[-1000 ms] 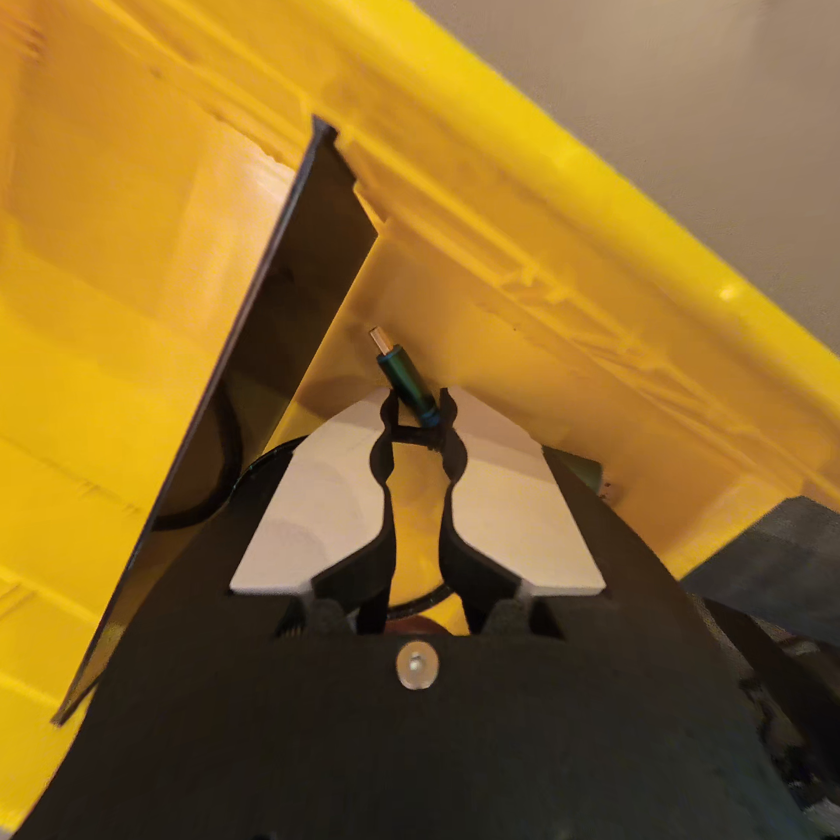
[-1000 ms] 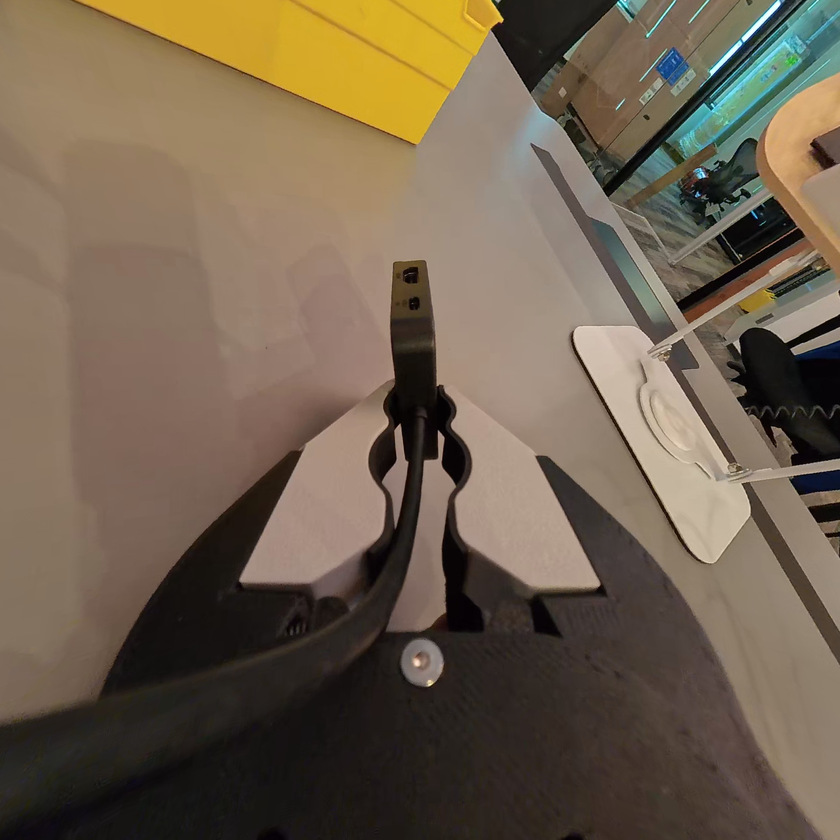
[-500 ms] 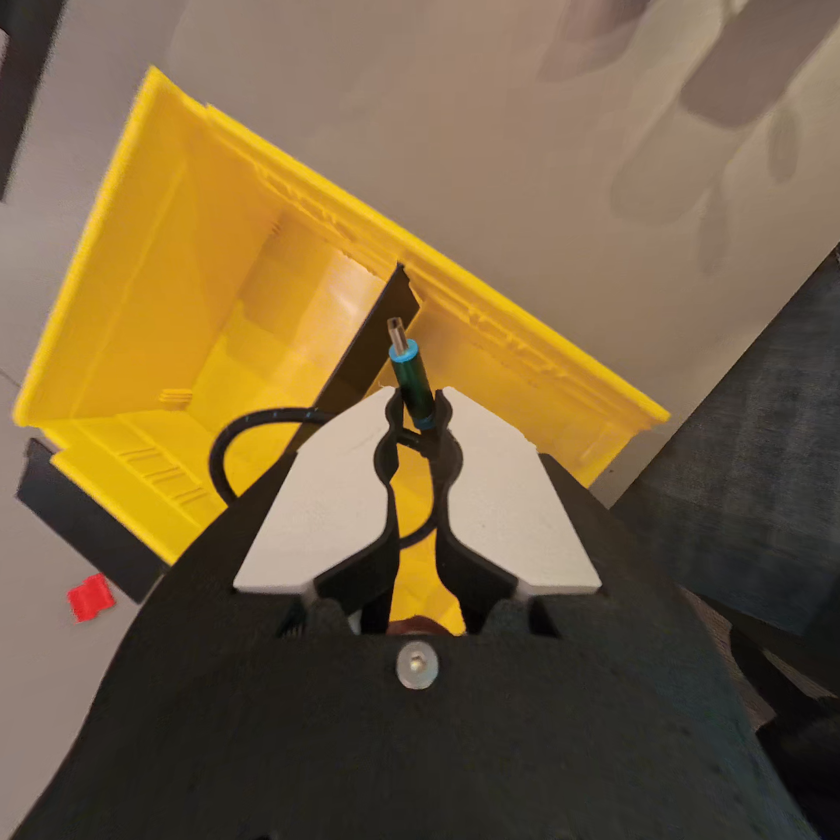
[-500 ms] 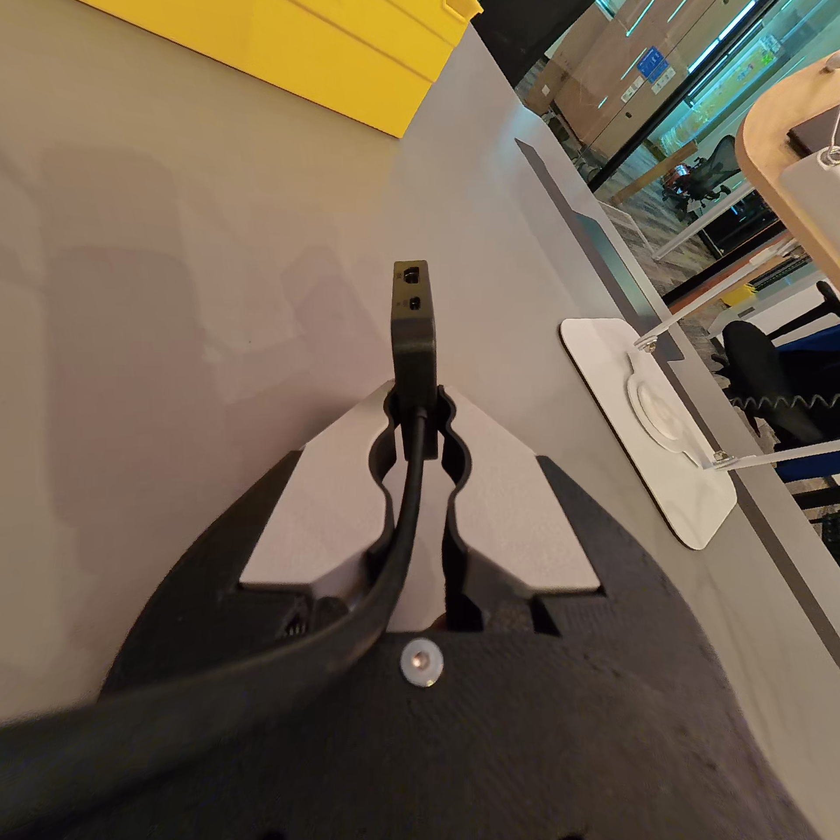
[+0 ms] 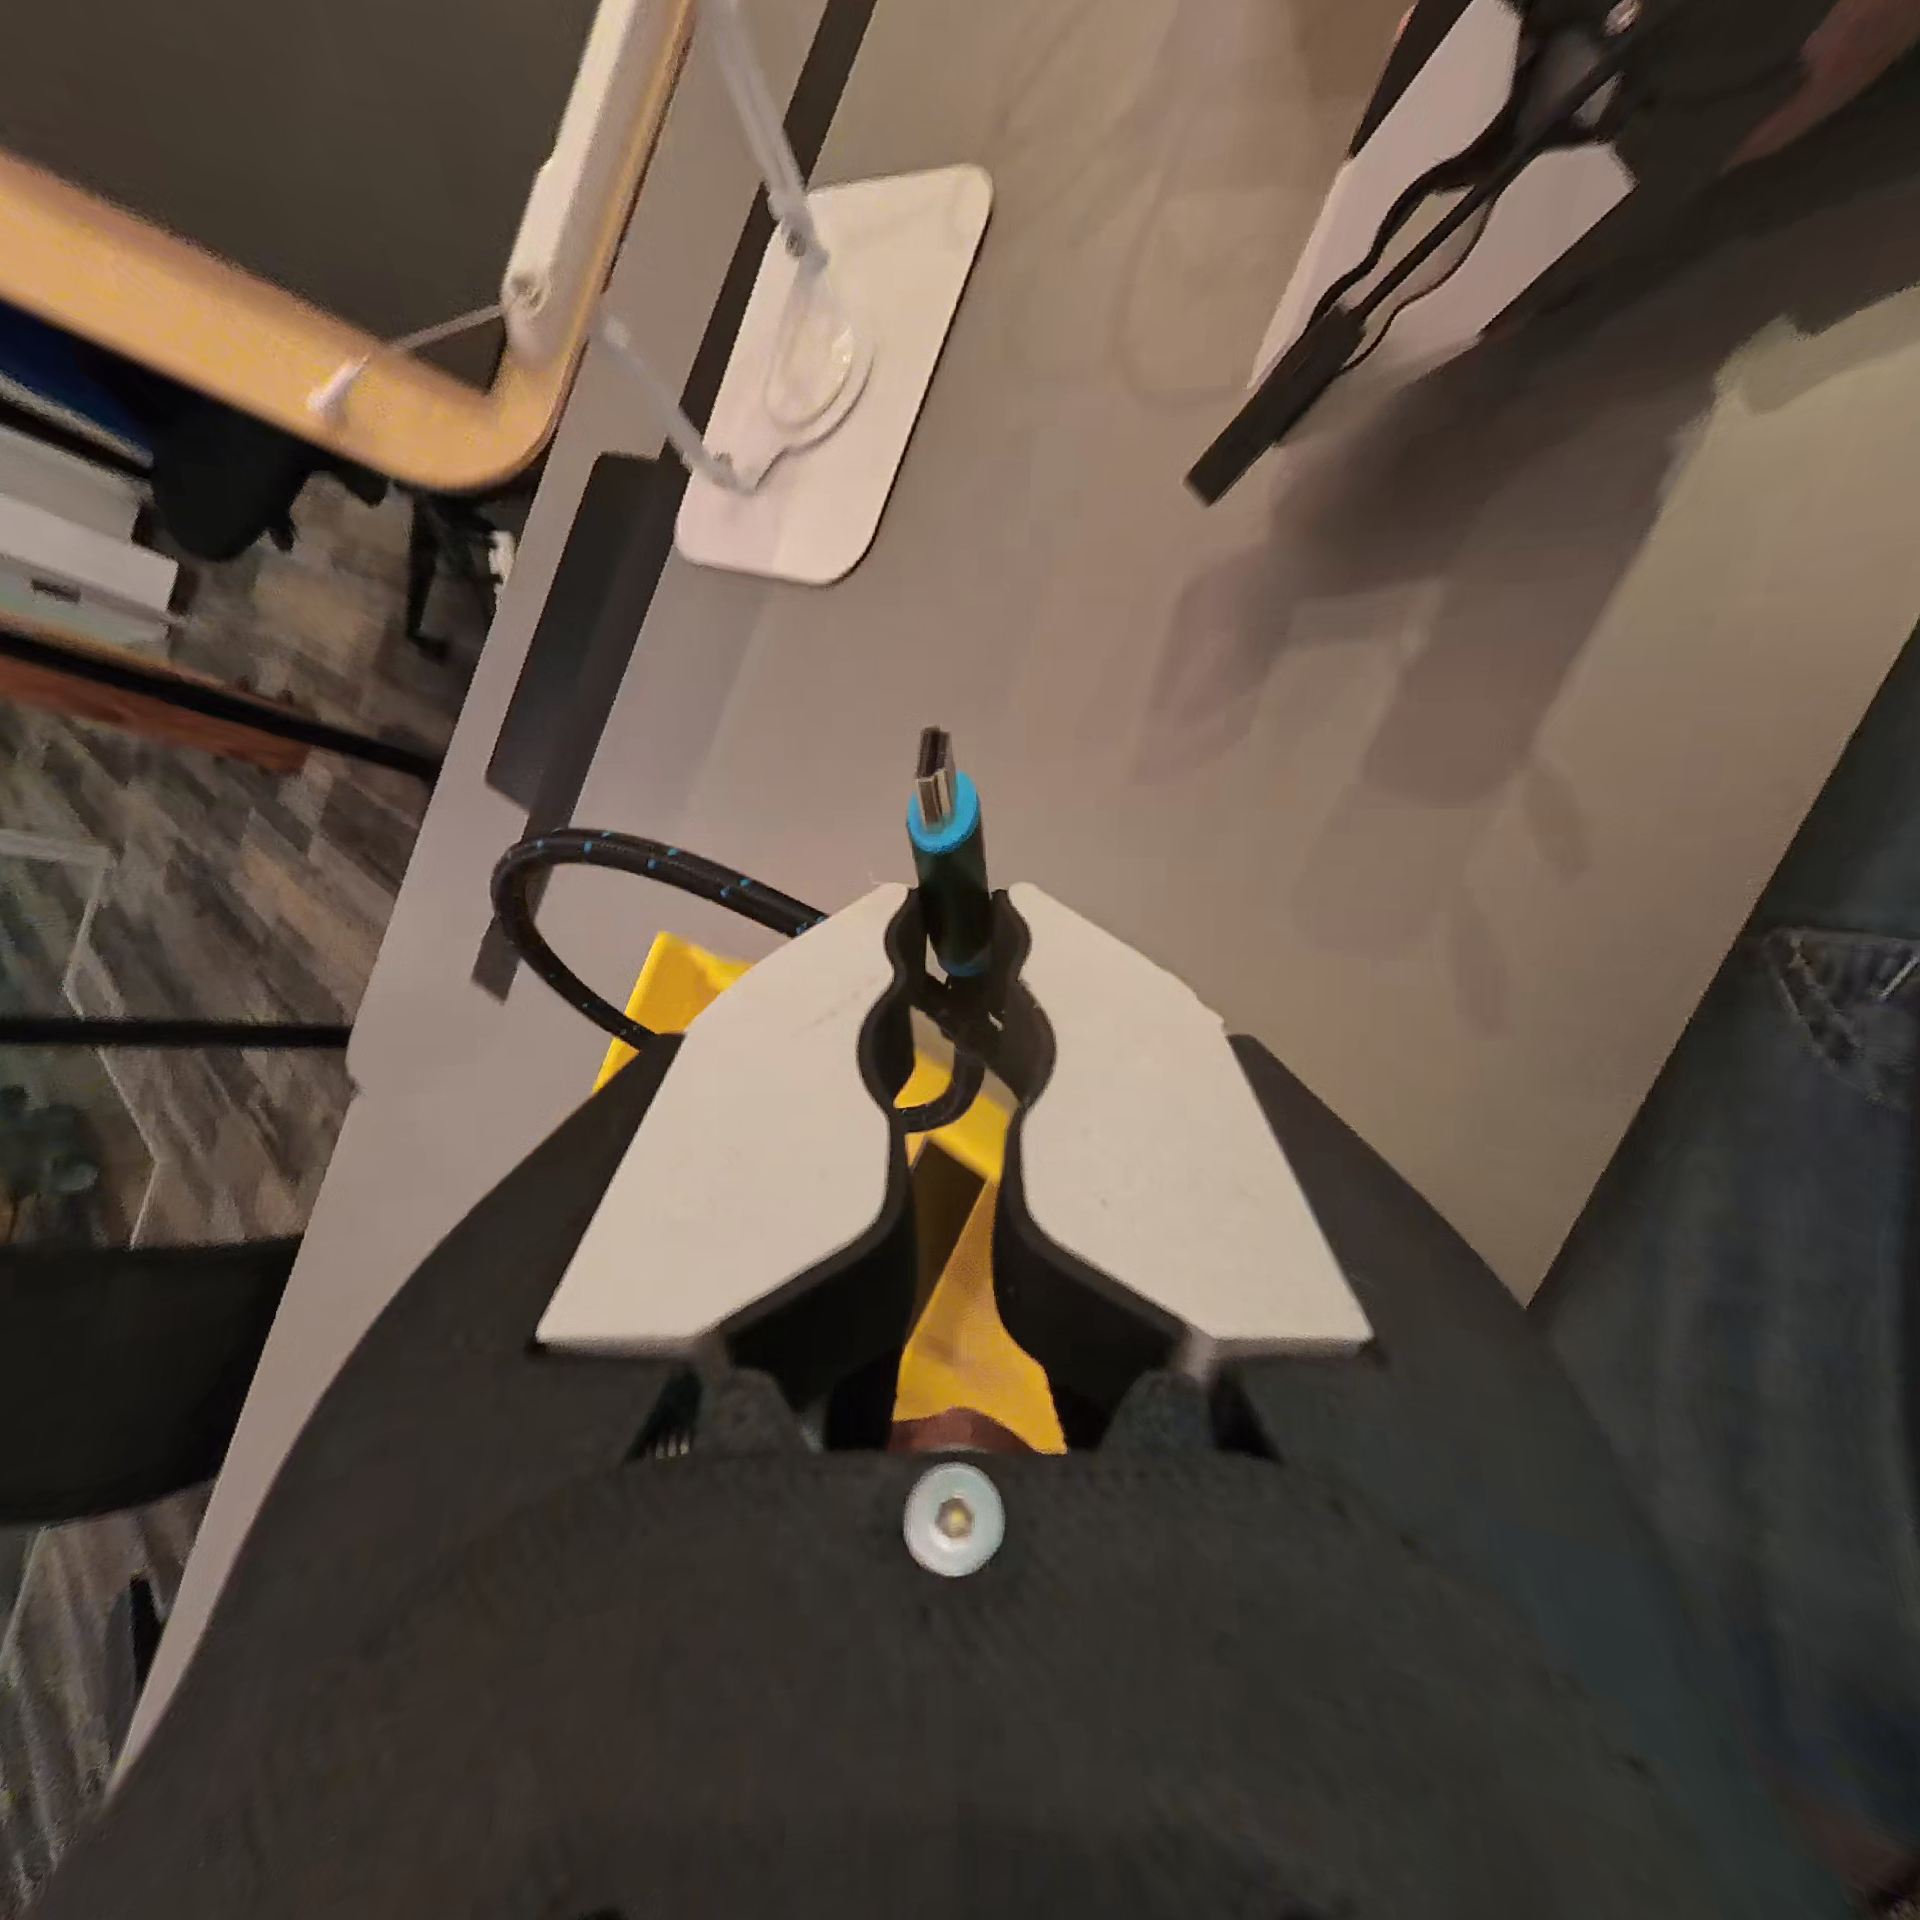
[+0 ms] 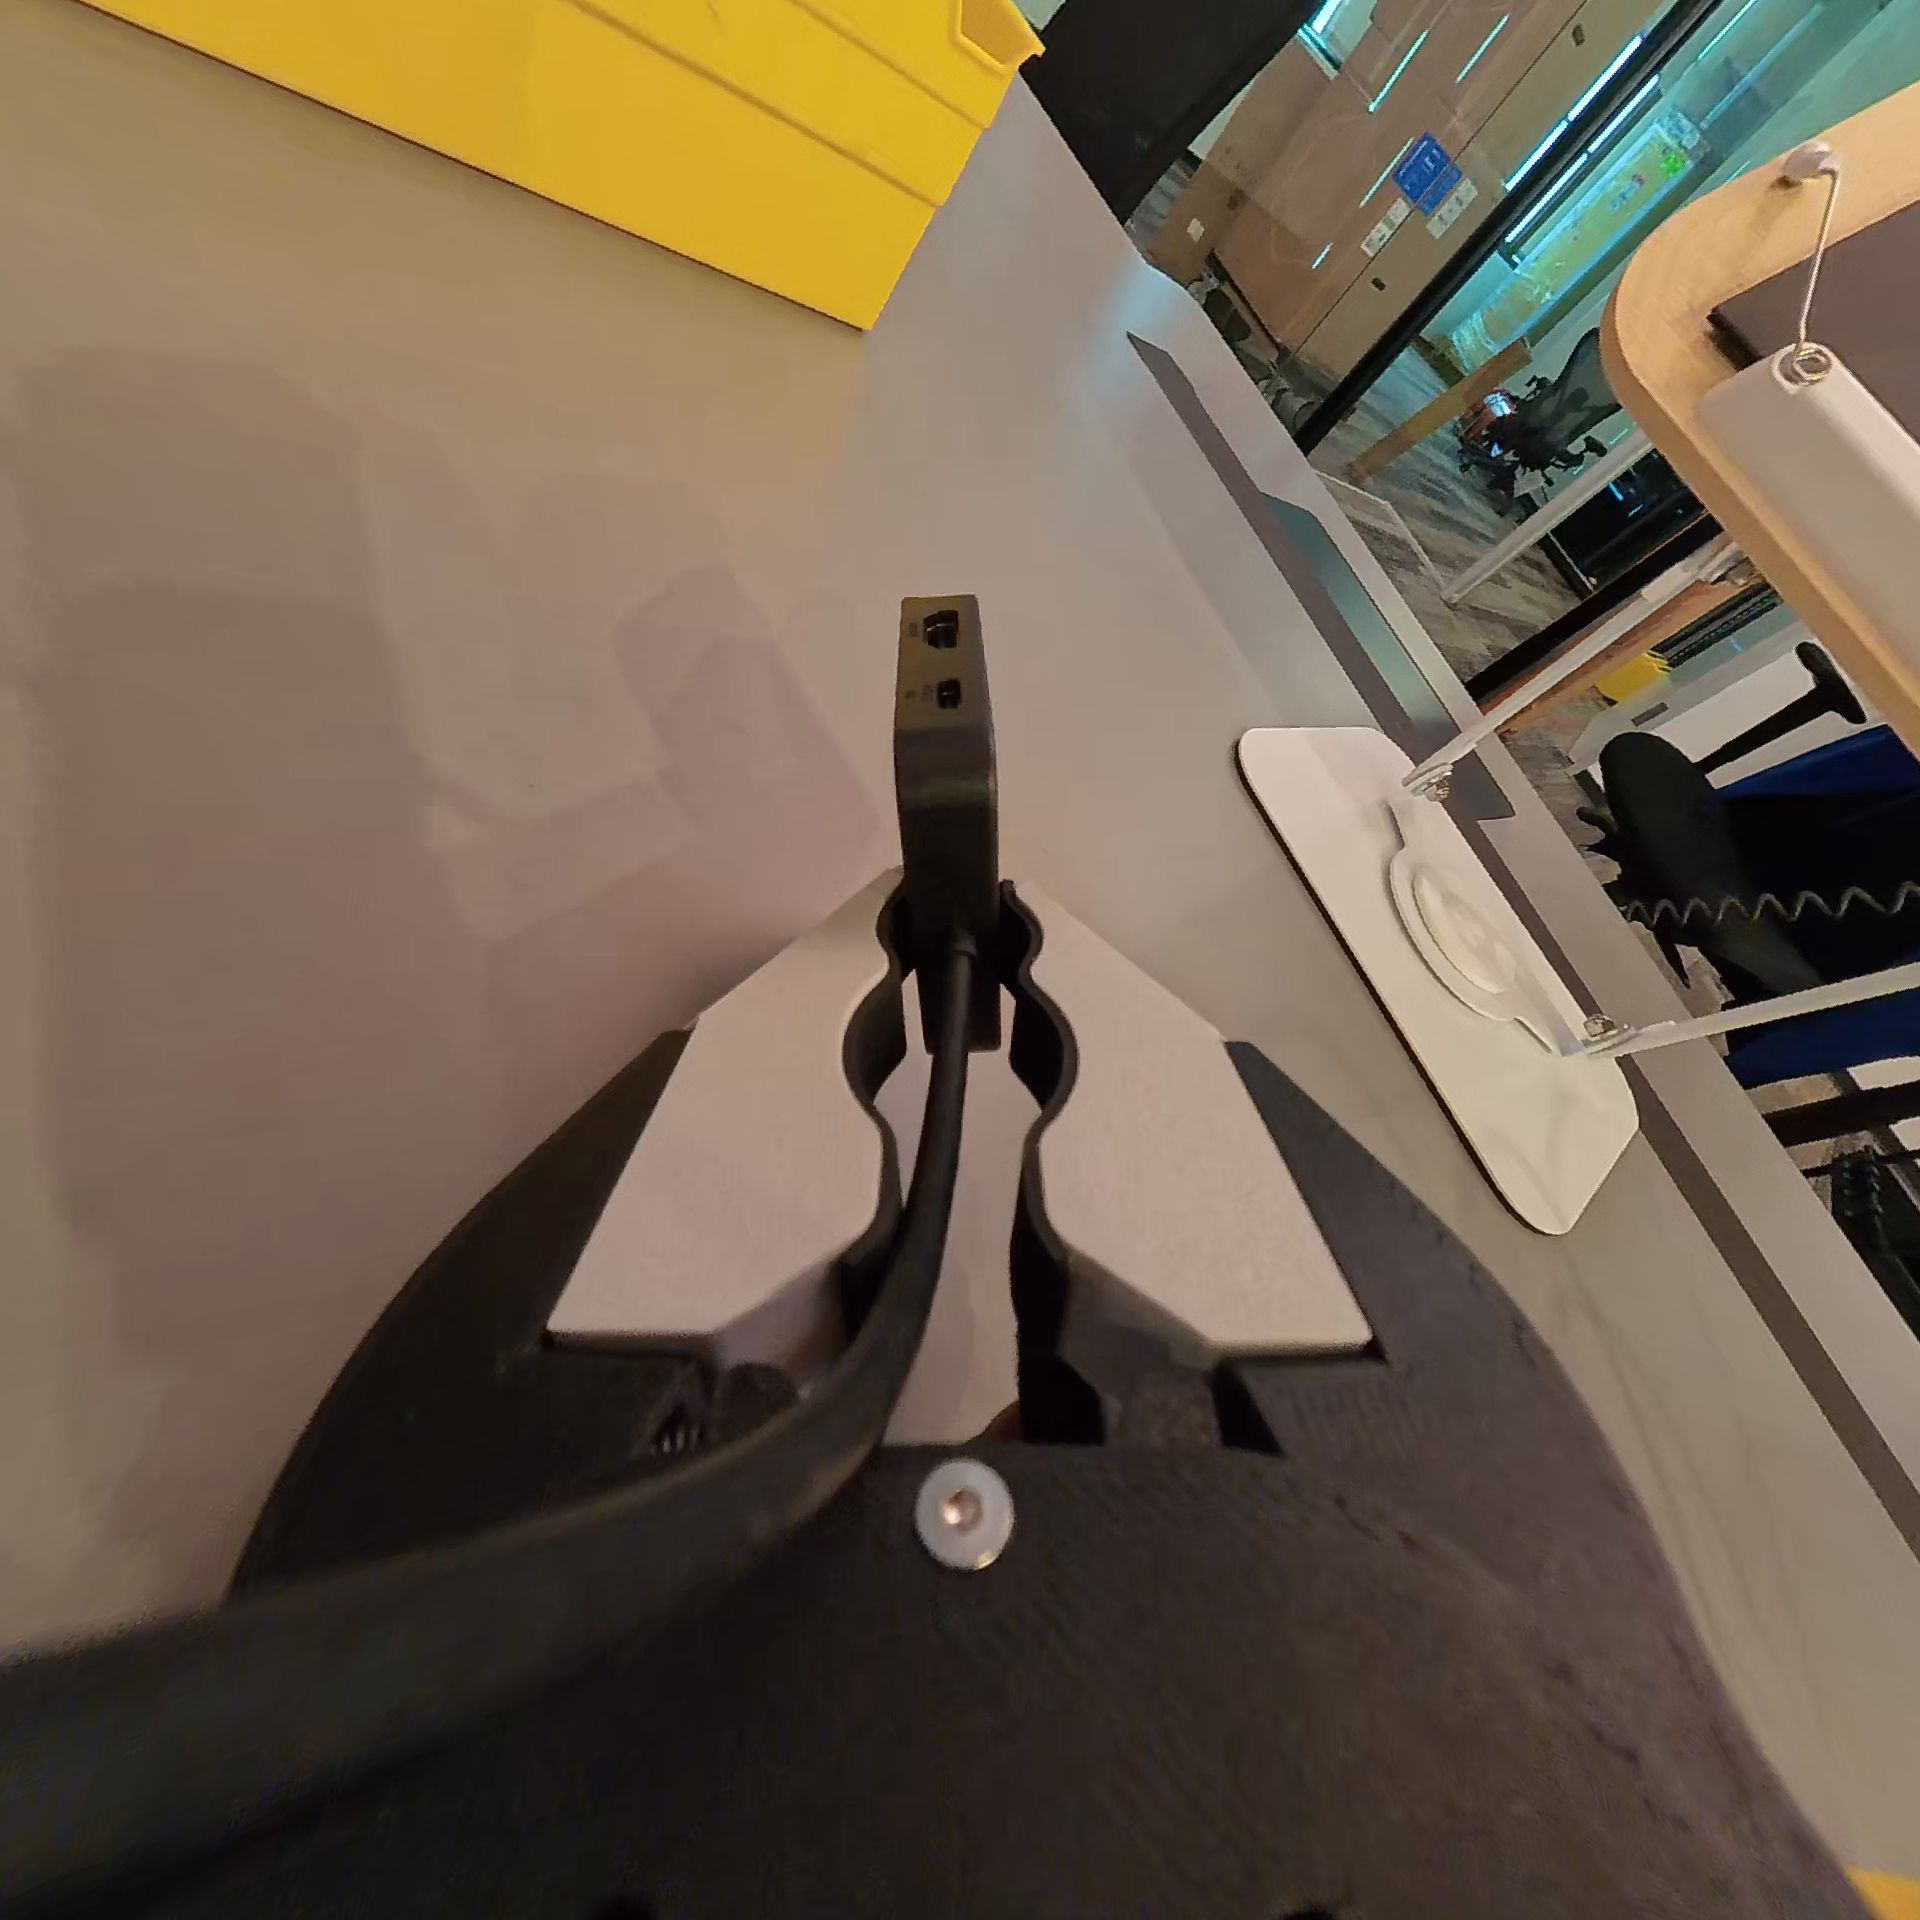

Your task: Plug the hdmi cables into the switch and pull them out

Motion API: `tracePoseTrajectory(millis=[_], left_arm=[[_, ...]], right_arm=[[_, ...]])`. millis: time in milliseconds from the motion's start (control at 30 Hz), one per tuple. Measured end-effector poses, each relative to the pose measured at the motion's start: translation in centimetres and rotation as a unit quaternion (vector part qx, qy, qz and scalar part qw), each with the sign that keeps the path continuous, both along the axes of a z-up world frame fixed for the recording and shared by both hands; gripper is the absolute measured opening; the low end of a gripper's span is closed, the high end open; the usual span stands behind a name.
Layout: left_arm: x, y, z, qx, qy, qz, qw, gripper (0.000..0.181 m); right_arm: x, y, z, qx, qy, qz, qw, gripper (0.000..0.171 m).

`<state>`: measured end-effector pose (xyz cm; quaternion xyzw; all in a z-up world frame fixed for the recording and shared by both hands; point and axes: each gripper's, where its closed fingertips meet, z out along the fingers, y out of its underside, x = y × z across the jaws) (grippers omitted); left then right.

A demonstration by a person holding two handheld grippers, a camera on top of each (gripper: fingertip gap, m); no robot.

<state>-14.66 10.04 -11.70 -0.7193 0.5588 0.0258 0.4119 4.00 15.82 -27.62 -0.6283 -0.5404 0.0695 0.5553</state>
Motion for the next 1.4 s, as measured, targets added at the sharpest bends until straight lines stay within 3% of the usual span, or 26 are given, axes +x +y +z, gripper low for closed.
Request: tracePoseTrajectory(millis=[33,267,533,733,867,1033,1133,1300,1400], left_arm=[[1.4,-0.1,-0.4,-0.001,0.002,-0.010,1.000,0.011],[8.2,0.5,-6.3,-0.029,0.058,-0.029,0.997,0.011],[8.4,3.3,-15.5,-0.033,0.188,0.026,0.981,0.011],[9.4,2.8,-20.1,-0.045,0.198,0.028,0.979,0.011],[10.1,2.0,-20.3,-0.054,0.155,0.026,0.986,0.011],[10.3,1.3,-19.4,-0.108,0.073,0.026,0.991,0.039],[10.3,1.1,-18.4,-0.146,0.018,0.038,0.988,0.046],[7.7,1.2,-19.9,-0.180,0.052,0.077,0.979,0.040],[8.0,0.8,-20.5,-0.196,0.047,0.071,0.977,0.023]], right_arm=[[0.0,0.0,0.0,0.001,0.000,-0.001,1.000,0.011],[0.3,0.2,0.0,0.004,-0.001,-0.006,1.000,0.011],[0.7,0.5,-0.5,0.007,-0.021,-0.015,1.000,0.011],[1.2,0.8,-0.6,0.004,-0.025,-0.025,0.999,0.011],[1.4,0.9,-1.3,0.004,-0.048,-0.030,0.998,0.011],[1.7,1.0,-2.4,0.011,-0.093,-0.037,0.995,0.012],[1.6,0.8,-2.6,0.012,-0.101,-0.032,0.994,0.017],[0.9,0.1,-2.8,0.018,-0.110,-0.009,0.994,0.029],[0.7,-0.2,-2.8,0.014,-0.112,0.001,0.994,0.031]])
